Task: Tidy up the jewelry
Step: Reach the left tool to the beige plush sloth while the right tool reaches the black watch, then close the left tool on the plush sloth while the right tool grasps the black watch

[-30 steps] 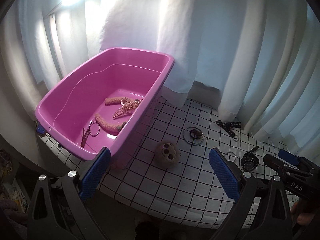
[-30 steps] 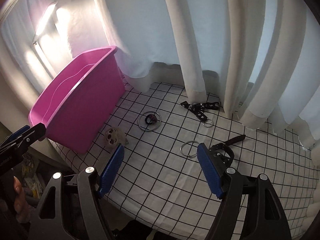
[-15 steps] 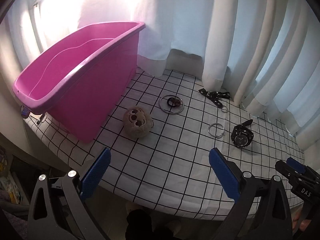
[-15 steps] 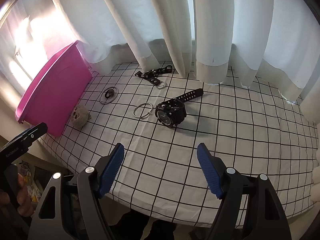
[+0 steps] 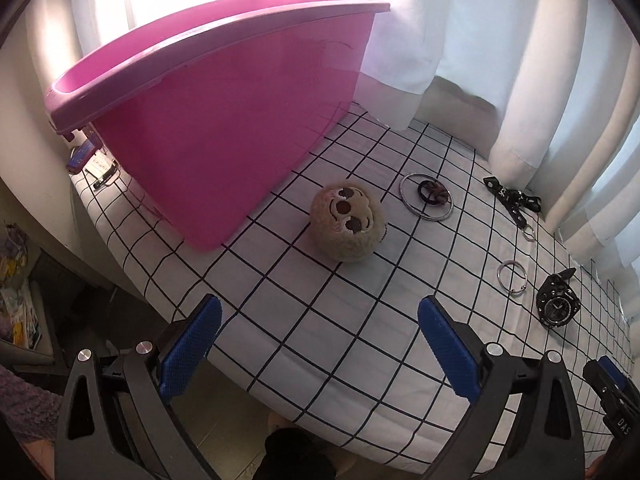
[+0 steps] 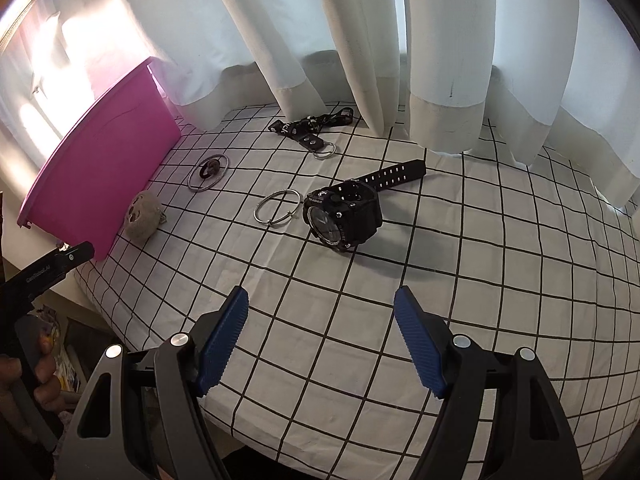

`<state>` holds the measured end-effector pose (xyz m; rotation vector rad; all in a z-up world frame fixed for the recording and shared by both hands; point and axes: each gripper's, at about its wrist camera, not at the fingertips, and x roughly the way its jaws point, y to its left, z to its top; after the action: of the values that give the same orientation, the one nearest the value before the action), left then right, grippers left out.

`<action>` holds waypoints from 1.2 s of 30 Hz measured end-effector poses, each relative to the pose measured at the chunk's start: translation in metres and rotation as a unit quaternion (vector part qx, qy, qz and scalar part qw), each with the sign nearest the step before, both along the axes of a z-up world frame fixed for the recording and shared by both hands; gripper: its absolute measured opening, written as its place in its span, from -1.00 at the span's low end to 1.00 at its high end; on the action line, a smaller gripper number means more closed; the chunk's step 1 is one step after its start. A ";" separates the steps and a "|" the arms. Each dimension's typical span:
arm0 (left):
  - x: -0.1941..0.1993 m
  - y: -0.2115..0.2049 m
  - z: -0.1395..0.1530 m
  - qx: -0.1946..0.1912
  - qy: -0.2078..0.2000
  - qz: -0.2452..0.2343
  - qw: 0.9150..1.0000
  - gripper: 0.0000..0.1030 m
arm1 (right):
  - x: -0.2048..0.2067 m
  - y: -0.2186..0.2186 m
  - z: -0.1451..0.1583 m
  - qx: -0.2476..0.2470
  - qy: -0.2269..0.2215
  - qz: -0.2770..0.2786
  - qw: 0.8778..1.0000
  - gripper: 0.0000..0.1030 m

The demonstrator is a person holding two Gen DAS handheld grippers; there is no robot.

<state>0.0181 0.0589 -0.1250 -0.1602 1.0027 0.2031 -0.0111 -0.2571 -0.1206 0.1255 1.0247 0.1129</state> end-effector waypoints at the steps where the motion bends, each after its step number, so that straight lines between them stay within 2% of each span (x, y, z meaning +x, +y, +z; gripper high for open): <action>1: 0.005 0.000 -0.004 0.000 0.000 -0.002 1.000 0.88 | 0.003 0.000 -0.004 -0.001 0.001 -0.004 1.000 0.40; 5: 0.025 -0.003 -0.020 -0.001 0.006 -0.013 1.000 0.88 | 0.013 -0.003 -0.015 0.002 0.001 -0.022 1.000 0.40; 10: 0.043 -0.008 -0.037 0.007 -0.008 -0.029 1.000 0.88 | 0.024 -0.004 -0.033 -0.001 -0.010 -0.037 0.999 0.40; 15: 0.060 -0.009 -0.053 -0.001 -0.007 -0.042 0.999 0.88 | 0.034 -0.003 -0.046 0.008 -0.019 -0.052 0.998 0.40; 21: 0.078 -0.011 -0.071 0.020 -0.006 -0.051 0.998 0.88 | 0.044 -0.001 -0.051 -0.003 -0.028 -0.058 0.998 0.40; 36: 0.103 -0.012 -0.083 0.022 -0.001 -0.060 0.998 0.88 | 0.071 0.003 -0.064 -0.019 -0.023 -0.073 0.997 0.40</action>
<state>0.1206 0.0469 -0.2079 -0.0603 1.0024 0.1143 0.0594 -0.2546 -0.1847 0.1620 0.9679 -0.0374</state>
